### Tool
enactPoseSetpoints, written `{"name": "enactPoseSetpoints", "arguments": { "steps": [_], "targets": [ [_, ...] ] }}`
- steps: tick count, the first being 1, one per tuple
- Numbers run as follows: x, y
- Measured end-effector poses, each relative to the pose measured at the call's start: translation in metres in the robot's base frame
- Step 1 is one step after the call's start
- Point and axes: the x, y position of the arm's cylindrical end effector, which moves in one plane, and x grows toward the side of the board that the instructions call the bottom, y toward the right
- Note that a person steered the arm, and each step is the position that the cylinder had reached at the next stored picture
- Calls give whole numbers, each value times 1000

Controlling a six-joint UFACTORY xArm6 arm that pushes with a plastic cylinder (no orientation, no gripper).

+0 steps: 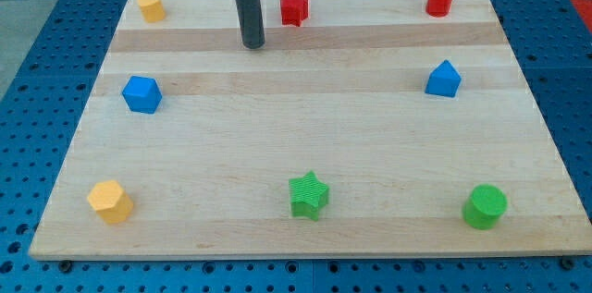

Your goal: Push the red circle into red star

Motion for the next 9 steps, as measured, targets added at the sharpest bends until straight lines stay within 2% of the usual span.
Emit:
{"name": "enactPoseSetpoints", "arguments": {
  "steps": [1, 2, 3, 4, 5, 7, 8, 9],
  "targets": [
    [0, 2],
    [11, 36],
    [12, 96],
    [-2, 113],
    [-8, 154],
    [-7, 275],
    [-7, 283],
    [-7, 353]
  ]
}}
